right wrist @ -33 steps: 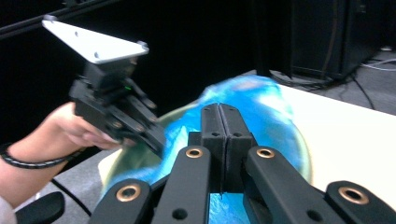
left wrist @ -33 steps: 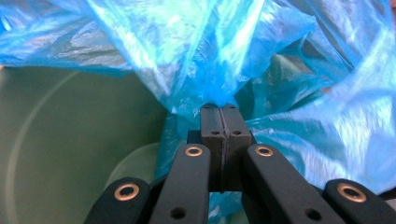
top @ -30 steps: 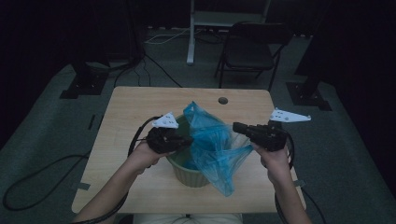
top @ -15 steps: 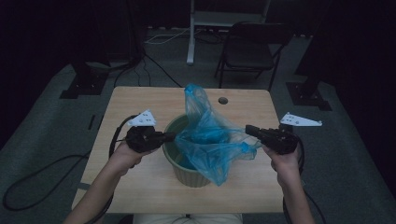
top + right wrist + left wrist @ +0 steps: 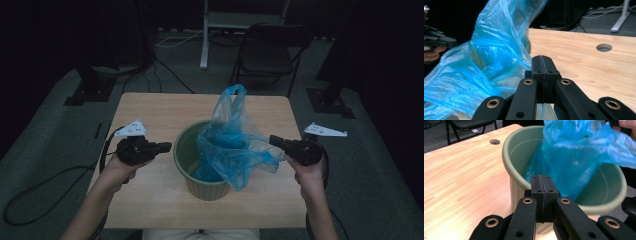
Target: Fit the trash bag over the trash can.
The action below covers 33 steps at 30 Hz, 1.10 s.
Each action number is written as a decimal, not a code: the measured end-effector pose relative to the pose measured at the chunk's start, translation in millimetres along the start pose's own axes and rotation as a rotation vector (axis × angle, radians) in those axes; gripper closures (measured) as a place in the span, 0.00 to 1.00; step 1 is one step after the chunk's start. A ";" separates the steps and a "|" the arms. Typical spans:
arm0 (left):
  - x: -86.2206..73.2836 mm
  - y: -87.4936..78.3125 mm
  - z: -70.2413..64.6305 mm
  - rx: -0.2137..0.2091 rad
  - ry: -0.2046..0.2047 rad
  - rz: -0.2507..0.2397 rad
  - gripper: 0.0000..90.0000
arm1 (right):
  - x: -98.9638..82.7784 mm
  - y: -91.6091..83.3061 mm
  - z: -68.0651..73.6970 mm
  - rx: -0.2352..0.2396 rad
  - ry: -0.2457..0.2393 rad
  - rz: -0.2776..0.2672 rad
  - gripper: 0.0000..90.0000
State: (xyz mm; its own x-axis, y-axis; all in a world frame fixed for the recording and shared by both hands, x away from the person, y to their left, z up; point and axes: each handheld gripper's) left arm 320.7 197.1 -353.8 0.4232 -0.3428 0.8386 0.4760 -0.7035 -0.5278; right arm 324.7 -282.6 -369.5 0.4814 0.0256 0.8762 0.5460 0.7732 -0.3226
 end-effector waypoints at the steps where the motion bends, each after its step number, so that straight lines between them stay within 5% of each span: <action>1: 2.0 2.7 0.9 -0.007 -0.008 -0.004 1.00 | 0.1 2.3 1.0 0.005 -0.003 0.001 1.00; 7: 21.4 22.0 5.3 -0.025 -0.047 0.004 0.76 | 2.7 8.6 4.5 0.020 -0.012 0.010 1.00; 8: 25.8 25.2 5.1 -0.009 -0.048 0.009 0.61 | 3.6 9.8 5.5 0.020 -0.016 0.013 1.00; 10: 35.7 33.5 4.6 0.009 -0.044 0.029 0.50 | 4.1 10.6 6.3 0.027 -0.017 0.014 1.00; 16: 52.1 57.5 4.2 0.007 -0.058 0.087 0.44 | 4.2 11.5 7.0 0.038 -0.020 0.009 1.00; 25: 55.4 88.6 -0.2 -0.055 -0.037 0.154 0.50 | 5.3 8.0 7.5 0.047 -0.025 0.000 1.00; 29: 52.5 93.0 -4.5 -0.089 0.015 0.166 0.79 | 4.9 8.0 7.4 0.050 -0.026 -0.001 1.00; 33: 49.1 86.2 -8.6 -0.077 0.051 0.151 1.00 | 3.9 8.3 6.9 0.050 -0.023 0.006 1.00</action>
State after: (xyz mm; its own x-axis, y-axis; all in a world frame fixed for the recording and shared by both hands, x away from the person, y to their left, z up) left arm 375.9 114.4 -356.9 0.4447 -0.4779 0.7575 0.3491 -0.6864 -0.6380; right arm 326.4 -271.6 -366.3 0.4685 0.0440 0.8823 0.5076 0.8040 -0.3097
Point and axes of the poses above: each handheld gripper's, and its own axes: y roughly forward along the jaws, x roughly out of its top, z roughly to its left, and after that the axes turned 4 degrees about x, right-handed
